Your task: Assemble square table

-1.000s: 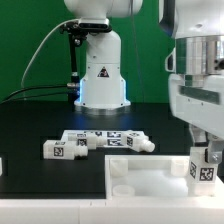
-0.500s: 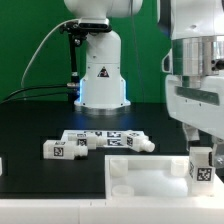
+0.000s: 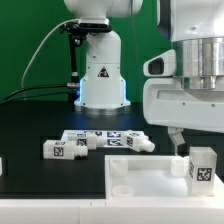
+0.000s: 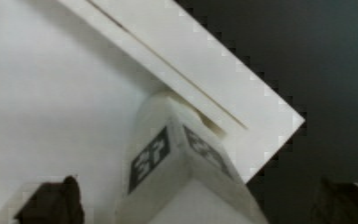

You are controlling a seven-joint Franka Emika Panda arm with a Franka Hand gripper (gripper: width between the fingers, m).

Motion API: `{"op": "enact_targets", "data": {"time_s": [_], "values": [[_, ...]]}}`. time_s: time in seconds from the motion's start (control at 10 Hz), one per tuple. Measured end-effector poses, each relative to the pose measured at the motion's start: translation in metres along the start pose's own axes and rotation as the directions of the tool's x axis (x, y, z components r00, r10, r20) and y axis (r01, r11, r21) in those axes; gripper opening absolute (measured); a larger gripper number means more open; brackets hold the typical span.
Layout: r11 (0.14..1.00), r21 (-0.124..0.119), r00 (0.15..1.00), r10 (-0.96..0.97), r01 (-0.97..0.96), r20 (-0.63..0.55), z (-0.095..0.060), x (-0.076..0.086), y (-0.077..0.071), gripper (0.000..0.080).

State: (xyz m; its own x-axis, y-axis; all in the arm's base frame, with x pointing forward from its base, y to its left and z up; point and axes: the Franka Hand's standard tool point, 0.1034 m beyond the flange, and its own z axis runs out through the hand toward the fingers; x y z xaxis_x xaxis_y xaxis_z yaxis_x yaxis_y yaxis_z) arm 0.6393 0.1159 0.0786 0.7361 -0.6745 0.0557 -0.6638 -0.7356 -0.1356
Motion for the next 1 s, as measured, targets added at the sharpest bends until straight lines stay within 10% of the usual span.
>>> {"op": "enact_targets", "data": {"time_s": [0.2,0.4,0.7,1.0], "values": [[0.922,-0.007,0.920,-0.388,0.388,-0.062,0.000,0.004,-0.004,0.0649],[0.943,0.004,0.939,-0.332,0.334,-0.089,0.002,0.007,0.001,0.0620],[0.983,0.013,0.979,-0.183,0.185,-0.086,0.003,0.008,0.004,0.0289],[0.990,0.013,0.988,0.140,-0.139,-0.067,0.003,0.008,0.008,0.0289]]}}
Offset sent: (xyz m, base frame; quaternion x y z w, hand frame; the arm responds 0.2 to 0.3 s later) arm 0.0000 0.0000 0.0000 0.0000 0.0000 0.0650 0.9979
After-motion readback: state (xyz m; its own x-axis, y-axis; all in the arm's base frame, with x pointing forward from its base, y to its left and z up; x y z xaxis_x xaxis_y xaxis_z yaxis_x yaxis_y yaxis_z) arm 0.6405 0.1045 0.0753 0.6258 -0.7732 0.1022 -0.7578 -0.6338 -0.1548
